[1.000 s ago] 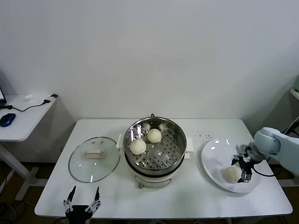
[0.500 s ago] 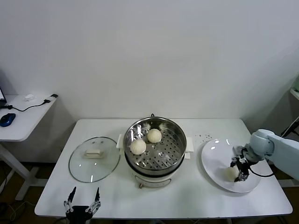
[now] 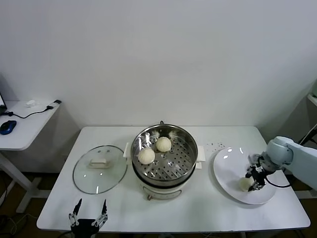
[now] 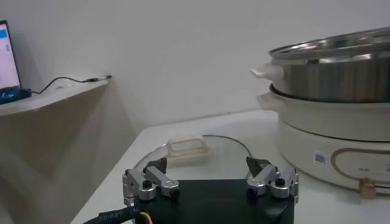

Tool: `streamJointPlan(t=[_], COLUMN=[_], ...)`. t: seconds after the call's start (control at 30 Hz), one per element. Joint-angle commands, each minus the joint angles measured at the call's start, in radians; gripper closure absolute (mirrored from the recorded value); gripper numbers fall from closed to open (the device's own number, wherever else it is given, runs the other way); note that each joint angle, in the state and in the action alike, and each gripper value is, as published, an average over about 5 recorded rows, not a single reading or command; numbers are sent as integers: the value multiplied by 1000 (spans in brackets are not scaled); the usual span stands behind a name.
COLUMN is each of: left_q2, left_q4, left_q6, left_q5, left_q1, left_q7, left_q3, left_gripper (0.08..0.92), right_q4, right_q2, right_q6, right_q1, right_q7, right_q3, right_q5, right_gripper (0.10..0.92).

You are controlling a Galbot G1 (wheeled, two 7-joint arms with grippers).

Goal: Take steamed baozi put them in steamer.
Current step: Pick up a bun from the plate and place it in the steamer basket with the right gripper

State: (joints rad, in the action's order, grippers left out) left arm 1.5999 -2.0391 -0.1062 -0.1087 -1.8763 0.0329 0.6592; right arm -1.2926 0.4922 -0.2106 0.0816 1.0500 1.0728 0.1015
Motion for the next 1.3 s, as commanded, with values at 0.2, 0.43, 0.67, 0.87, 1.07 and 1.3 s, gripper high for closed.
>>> streamJointPlan(t=[0.2, 0.43, 0.67, 0.87, 1.07, 1.3], left_q2=[-1, 1, 1, 0, -3, -4], left_q4=[-3, -7, -8, -6, -5, 5], left_q6=[-1, 2, 6, 10, 15, 14], left_q5=[-5, -14, -20, -25, -32, -31], left_q1=[-6, -8, -8, -7, 0, 2], left_q7=[2, 2, 2, 3, 6, 6], left_q3=[-4, -5, -4, -3, 1, 1], left_gripper=[177, 177, 177, 177, 177, 177], right_q4=[-23, -67, -146, -139, -139, -163], right_q2=[181, 400, 544, 659, 720, 732], right_q6=[376, 750, 863, 896, 898, 880], right_q1=[747, 903, 765, 624, 539, 476], right_q7=[104, 95, 52, 37, 34, 35], right_q3=[462, 455, 294, 238, 241, 277], right_q5=[114, -52, -252, -328, -321, -298], right_gripper=[486, 482, 482, 482, 482, 482])
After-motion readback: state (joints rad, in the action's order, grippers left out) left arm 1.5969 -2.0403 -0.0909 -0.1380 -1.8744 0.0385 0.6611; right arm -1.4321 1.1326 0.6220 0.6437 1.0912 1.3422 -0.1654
